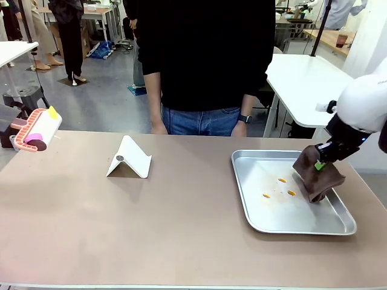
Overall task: Clean the surface of the table.
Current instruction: Clean the area not pointed to by the person.
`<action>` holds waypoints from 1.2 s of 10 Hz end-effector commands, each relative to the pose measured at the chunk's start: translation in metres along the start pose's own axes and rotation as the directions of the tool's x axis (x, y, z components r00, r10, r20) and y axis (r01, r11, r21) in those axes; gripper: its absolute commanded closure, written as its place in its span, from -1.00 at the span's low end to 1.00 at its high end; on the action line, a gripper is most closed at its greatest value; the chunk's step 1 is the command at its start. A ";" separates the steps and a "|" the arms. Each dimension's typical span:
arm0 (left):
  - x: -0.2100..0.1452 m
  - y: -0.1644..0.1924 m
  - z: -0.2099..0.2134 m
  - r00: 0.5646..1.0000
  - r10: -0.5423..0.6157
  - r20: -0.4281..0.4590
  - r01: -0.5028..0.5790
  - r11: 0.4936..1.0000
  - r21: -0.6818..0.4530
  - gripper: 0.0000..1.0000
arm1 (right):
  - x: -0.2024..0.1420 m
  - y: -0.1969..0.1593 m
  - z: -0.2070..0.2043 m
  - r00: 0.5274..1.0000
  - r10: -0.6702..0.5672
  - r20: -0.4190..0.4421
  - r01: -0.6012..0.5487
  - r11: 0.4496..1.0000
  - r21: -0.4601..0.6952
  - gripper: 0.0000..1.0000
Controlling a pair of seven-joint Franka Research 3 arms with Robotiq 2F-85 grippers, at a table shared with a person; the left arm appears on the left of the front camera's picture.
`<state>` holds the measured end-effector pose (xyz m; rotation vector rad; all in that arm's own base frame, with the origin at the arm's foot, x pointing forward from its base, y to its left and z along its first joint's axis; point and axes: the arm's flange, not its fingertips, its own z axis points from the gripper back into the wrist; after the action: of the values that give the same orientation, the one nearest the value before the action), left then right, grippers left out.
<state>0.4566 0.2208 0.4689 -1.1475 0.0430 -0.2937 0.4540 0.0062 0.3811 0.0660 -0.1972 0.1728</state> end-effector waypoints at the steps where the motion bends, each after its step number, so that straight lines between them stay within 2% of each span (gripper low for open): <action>1: -0.003 -0.005 0.002 1.000 -0.007 -0.004 0.007 1.000 -0.012 0.54 | 0.003 0.014 -0.020 1.000 -0.022 0.012 0.023 0.999 -0.037 0.76; 4: -0.003 -0.005 0.002 1.000 -0.007 -0.004 0.007 1.000 -0.012 0.54 | 0.003 0.029 -0.045 0.997 -0.079 -0.012 0.080 0.991 0.106 0.76; 5: -0.003 -0.005 0.002 1.000 -0.007 -0.004 0.007 1.000 -0.012 0.54 | 0.005 0.040 -0.067 0.994 -0.105 -0.004 0.104 0.977 0.188 0.76; 7: -0.003 -0.005 0.002 1.000 -0.007 -0.004 0.007 1.000 -0.012 0.54 | 0.006 0.041 -0.070 0.994 -0.106 -0.006 0.105 0.974 0.200 0.76; 9: -0.003 -0.005 0.002 1.000 -0.007 -0.004 0.007 1.000 -0.012 0.54 | 0.011 0.046 -0.075 0.994 -0.111 -0.023 0.113 0.945 0.306 0.76; 12: -0.003 -0.005 0.002 1.000 -0.007 -0.004 0.007 1.000 -0.012 0.54 | 0.016 0.057 -0.086 0.994 -0.099 -0.047 0.109 0.913 0.393 0.76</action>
<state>0.4566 0.2208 0.4691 -1.1474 0.0431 -0.2940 0.4703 0.0696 0.3113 0.4130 -0.1357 0.0773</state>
